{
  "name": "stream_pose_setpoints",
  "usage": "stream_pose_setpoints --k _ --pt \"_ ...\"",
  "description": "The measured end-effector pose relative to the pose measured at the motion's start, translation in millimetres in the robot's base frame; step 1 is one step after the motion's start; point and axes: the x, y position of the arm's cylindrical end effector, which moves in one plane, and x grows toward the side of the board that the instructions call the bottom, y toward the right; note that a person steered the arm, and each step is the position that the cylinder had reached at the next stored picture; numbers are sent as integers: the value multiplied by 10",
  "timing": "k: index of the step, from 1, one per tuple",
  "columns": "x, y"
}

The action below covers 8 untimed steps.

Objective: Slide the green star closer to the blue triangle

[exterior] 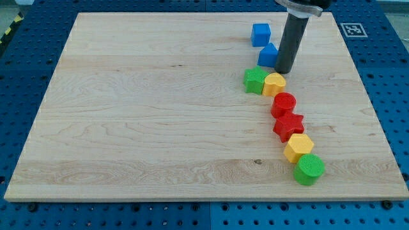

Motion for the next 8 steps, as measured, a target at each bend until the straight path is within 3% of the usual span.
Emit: stream_pose_setpoints --k 5,7,8 --pt "-200 -984" --pt "547 -1098" --pt "590 -1098"
